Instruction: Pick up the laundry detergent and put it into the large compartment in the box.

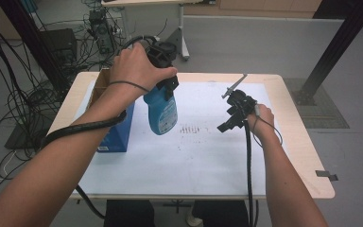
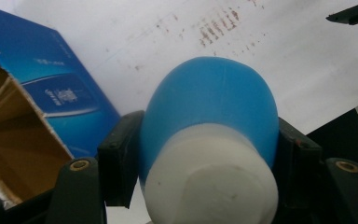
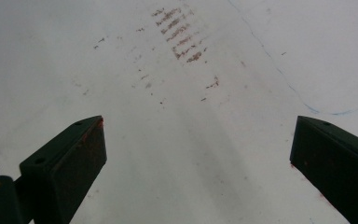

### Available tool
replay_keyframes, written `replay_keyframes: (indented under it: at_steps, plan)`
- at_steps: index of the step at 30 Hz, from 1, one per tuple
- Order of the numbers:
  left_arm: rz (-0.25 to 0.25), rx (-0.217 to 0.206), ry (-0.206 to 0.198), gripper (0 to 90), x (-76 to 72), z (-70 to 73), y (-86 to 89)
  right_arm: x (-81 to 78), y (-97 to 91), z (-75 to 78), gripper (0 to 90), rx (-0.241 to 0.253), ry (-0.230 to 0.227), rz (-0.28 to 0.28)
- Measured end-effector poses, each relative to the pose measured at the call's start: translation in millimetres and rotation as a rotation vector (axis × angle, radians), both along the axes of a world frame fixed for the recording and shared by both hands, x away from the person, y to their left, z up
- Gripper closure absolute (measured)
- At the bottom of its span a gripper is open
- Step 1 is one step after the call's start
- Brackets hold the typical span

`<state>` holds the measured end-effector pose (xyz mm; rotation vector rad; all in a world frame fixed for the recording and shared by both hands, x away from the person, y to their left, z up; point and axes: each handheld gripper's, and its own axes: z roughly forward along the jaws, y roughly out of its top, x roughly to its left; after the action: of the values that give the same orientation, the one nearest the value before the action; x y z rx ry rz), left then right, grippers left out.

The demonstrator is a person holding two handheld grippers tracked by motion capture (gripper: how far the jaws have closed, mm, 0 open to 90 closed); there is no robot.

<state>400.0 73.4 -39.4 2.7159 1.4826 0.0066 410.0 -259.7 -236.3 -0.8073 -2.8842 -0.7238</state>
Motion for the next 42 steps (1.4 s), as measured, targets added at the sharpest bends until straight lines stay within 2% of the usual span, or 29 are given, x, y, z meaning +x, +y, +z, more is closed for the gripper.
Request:
replay_keyframes:
  at_steps: [2,4,5,6,8,13,15,16,19,21,23,26,32,34,36,42]
  plan:
    - [0.003,0.004,-0.003,36.3,0.4,6.9,1.5,0.3,1.4,0.7,3.5,0.0,-0.004,0.004]
    - [0.008,-0.001,-0.011,36.3,0.5,19.7,6.0,0.2,1.9,1.3,3.5,0.0,-0.005,0.002]
    - [0.008,-0.001,-0.011,36.3,0.5,19.7,6.0,0.4,2.2,1.4,3.5,-0.001,-0.007,0.004]
    - [0.014,-0.008,-0.005,36.3,3.6,27.9,11.4,0.7,2.8,1.6,3.5,-0.003,-0.005,0.003]
    - [0.02,-0.015,-0.008,36.3,3.7,31.6,14.2,0.6,2.7,1.6,3.5,-0.002,-0.005,0.002]
    - [0.037,-0.029,-0.021,36.3,4.8,54.1,26.2,0.9,5.5,1.3,3.5,-0.003,-0.006,0.004]
    - [0.059,-0.031,-0.039,36.3,4.2,67.5,31.7,1.4,6.6,0.5,3.5,-0.001,-0.002,0.005]
    - [0.059,-0.031,-0.039,36.3,4.2,67.5,31.7,1.8,7.6,0.3,3.5,-0.003,-0.002,0.007]
    - [0.102,-0.037,-0.063,36.3,2.8,82.3,39.4,1.8,8.7,0.1,3.5,0.0,-0.007,0.008]
    - [0.113,-0.031,-0.053,36.3,6.0,87.2,43.2,2.7,9.7,0.0,3.5,-0.001,-0.003,0.009]
    - [0.117,-0.033,-0.044,36.3,9.1,89.5,47.7,2.9,10.0,-0.2,3.5,-0.001,-0.004,0.011]
    - [0.148,-0.038,-0.044,36.4,11.9,94.0,57.2,3.4,10.3,-1.6,3.5,0.006,-0.002,0.011]
    - [0.2,-0.01,-0.046,36.4,16.9,102.5,75.4,3.6,11.1,-2.6,3.5,0.009,-0.001,0.013]
    - [0.212,-0.012,-0.049,36.4,17.0,102.5,77.9,4.3,11.5,-2.6,3.5,0.007,0.0,0.017]
    - [0.249,-0.007,-0.051,36.5,18.8,103.6,88.4,4.0,10.9,-2.7,3.5,0.011,-0.003,0.018]
    - [0.3,-0.015,-0.056,36.4,20.8,101.5,106.9,3.1,11.0,-2.3,3.5,0.012,-0.003,0.016]
